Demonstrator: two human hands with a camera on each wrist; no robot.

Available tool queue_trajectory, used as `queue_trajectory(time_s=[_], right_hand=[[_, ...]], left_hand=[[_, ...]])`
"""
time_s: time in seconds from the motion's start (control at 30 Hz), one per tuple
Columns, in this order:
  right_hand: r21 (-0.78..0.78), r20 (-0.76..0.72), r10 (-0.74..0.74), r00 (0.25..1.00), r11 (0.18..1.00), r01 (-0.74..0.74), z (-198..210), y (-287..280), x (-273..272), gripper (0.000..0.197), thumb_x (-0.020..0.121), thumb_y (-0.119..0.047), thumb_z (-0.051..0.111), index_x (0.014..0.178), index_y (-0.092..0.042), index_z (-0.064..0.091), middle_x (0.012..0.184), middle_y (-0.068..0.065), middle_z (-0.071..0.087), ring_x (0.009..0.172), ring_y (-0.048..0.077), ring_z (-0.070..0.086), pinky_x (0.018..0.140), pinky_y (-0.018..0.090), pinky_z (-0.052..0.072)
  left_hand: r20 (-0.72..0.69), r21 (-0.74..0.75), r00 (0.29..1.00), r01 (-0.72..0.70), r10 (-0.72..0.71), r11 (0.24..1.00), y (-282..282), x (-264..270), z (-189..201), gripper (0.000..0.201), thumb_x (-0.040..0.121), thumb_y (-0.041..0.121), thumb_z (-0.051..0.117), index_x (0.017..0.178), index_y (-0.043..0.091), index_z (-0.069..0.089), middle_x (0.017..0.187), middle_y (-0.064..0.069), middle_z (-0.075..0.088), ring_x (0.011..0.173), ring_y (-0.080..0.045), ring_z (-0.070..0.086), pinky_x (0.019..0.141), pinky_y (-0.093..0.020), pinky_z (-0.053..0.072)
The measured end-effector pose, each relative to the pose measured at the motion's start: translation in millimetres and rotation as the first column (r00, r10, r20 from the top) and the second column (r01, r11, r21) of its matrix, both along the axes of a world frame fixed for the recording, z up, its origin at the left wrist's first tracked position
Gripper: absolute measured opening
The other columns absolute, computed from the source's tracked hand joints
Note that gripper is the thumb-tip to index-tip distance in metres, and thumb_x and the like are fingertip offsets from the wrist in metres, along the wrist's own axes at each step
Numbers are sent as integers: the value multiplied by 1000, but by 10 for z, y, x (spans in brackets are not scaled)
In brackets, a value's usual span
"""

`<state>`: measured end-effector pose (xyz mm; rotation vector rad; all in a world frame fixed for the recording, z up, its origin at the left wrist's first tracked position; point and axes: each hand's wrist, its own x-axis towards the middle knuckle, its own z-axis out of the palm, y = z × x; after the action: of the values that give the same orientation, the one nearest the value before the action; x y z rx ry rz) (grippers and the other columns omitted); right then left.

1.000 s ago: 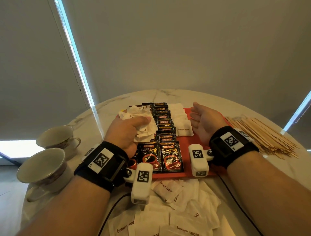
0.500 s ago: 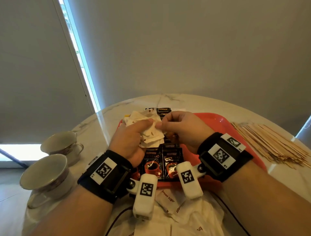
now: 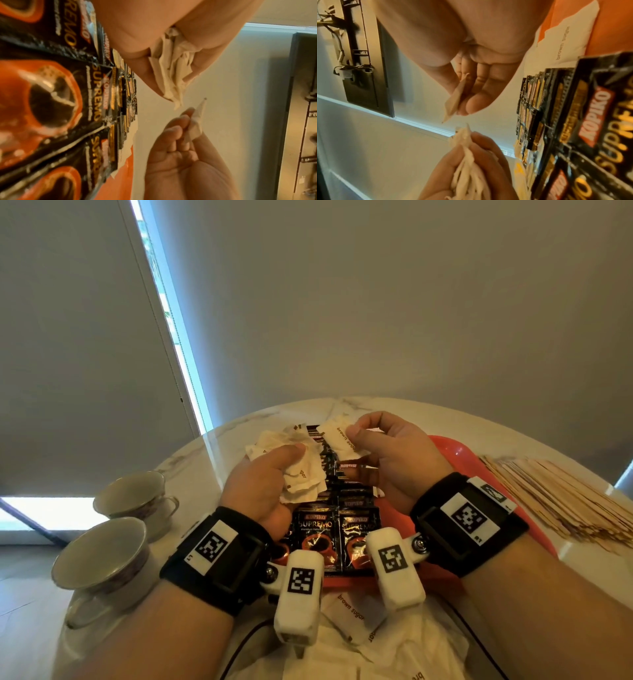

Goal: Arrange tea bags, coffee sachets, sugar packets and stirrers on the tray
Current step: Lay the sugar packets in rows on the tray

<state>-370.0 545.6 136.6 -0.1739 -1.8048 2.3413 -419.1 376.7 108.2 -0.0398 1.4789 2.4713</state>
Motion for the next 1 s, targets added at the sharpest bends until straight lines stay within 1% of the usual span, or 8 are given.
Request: queue_trajectory(time_s=[0.07,0.2,0.27,0.4,0.5,0.67,0.9,1.0], right_hand=[[95,-30,-1,1000,995,3,6,2,-3,4,95,-10,67,98,-12,64,86,8,73,67,16,69,54,28,55],[295,-102,-8,995,955,38,-16,-25,-1,5,94,-11,70,97,-11,67,80,7,74,67,13,67,55,26,54],[348,-120,2,993,937,40,-35,-41,4,10,91,-15,74,98,-11,68,81,8,75,70,18,68,61,30,54],[240,-3,109,994,965,-105,-33,-53,44,35,80,-15,83,109,-8,65,90,13,76,72,23,70,63,33,59],[136,63,178,982,973,-185,-8,-17,62,29,82,-1,78,107,-5,64,82,11,74,64,17,68,59,25,60],[190,79,103,991,975,-117,18,15,37,19,84,5,74,100,-4,67,82,14,71,59,16,64,56,25,58],[180,109,94,990,977,-113,32,-11,62,7,90,-1,71,96,-4,68,80,7,72,64,13,64,60,27,58],[149,103,-29,994,989,14,60,96,62,9,89,4,69,94,-3,66,80,9,69,62,14,62,60,29,57]], left_hand=[[-20,-15,1000,-8,8,1000,-2,1,-2,17,96,6,70,113,4,68,94,-15,80,79,-28,79,56,-37,61],[-85,-9,992,88,-88,996,23,62,25,40,87,27,78,119,4,70,114,-22,77,96,-33,78,71,-41,62],[-136,-14,981,138,-139,990,37,109,27,47,80,22,81,122,2,69,114,-23,76,98,-36,77,73,-43,63],[-228,-61,968,93,-105,994,46,106,-26,47,82,1,77,127,-3,65,115,-27,75,104,-43,75,82,-50,61],[-231,-9,973,29,-30,1000,16,54,-21,47,82,-3,74,128,-3,63,112,-25,76,99,-39,77,72,-42,63],[-236,7,972,-11,12,1000,25,51,-34,49,83,-2,75,130,-3,61,109,-23,77,96,-38,78,67,-42,62],[-233,22,972,7,-1,1000,30,31,-62,42,90,-5,71,131,-3,61,114,-26,75,103,-42,76,78,-50,62],[-211,21,977,-17,21,1000,27,16,-44,41,89,-3,73,129,-1,63,112,-22,77,101,-38,77,76,-51,64]])
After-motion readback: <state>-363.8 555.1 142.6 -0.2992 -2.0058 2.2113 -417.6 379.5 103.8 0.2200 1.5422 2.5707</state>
